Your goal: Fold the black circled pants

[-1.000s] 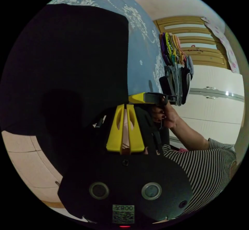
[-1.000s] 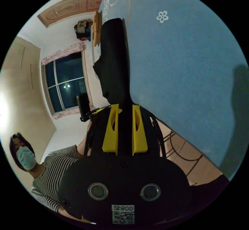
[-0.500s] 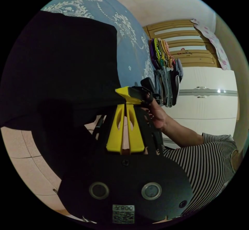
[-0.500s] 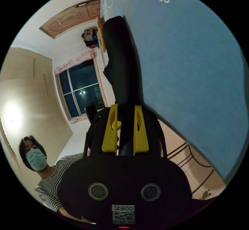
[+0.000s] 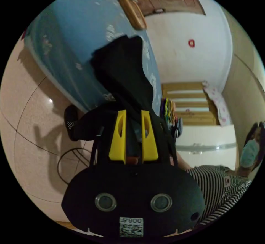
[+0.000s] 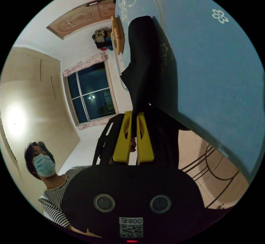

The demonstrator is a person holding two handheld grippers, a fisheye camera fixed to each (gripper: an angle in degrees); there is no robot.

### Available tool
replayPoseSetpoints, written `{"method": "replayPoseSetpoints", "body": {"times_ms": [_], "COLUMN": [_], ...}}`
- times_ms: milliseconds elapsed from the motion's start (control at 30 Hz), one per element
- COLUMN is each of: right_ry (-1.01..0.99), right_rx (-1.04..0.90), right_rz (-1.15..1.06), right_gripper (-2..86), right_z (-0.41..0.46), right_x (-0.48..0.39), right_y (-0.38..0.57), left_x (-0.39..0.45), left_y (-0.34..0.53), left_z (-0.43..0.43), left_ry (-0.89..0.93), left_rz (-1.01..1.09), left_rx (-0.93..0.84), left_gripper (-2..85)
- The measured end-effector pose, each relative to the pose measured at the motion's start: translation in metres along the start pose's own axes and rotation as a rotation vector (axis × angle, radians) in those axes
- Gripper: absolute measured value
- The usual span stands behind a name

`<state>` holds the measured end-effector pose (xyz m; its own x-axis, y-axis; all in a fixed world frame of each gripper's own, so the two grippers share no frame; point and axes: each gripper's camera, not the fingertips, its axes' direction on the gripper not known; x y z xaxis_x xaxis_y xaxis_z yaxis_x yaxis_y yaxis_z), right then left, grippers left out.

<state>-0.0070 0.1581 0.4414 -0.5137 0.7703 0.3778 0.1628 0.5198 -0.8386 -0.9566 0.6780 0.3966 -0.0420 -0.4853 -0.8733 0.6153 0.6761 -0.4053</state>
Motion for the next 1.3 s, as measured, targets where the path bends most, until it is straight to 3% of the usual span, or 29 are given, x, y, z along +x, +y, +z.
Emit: {"method": "replayPoseSetpoints", "body": {"times_ms": [267,567,1033,1300], "right_ry": [0.009,0.029,0.035,-0.068], "right_rx": [0.000,-0.006,-0.002,0.039], "right_rz": [-0.011,-0.006,-0.051,-0.179], "right_gripper": [1.9,2.0,1.8,1.3], "right_z": [-0.002,0.004,0.013,0.002], "right_x": [-0.018,-0.033,-0.070,-0.118], "right_y": [0.015,0.034,0.077,0.123], "left_x": [-0.069,-0.098,-0.064,-0.019], "left_y": [-0.022,-0.056,-0.069,-0.069], "left_z": [-0.038,-0.063,-0.111,-0.117], "left_ry": [0.277,0.279,0.230,0.320], "left_rz": [-0.185,-0.230,-0.044,0.058], "left_rx": [0.208,0.232,0.207,0.193], "left_gripper": [16.6,9.7,5.1,4.8]}}
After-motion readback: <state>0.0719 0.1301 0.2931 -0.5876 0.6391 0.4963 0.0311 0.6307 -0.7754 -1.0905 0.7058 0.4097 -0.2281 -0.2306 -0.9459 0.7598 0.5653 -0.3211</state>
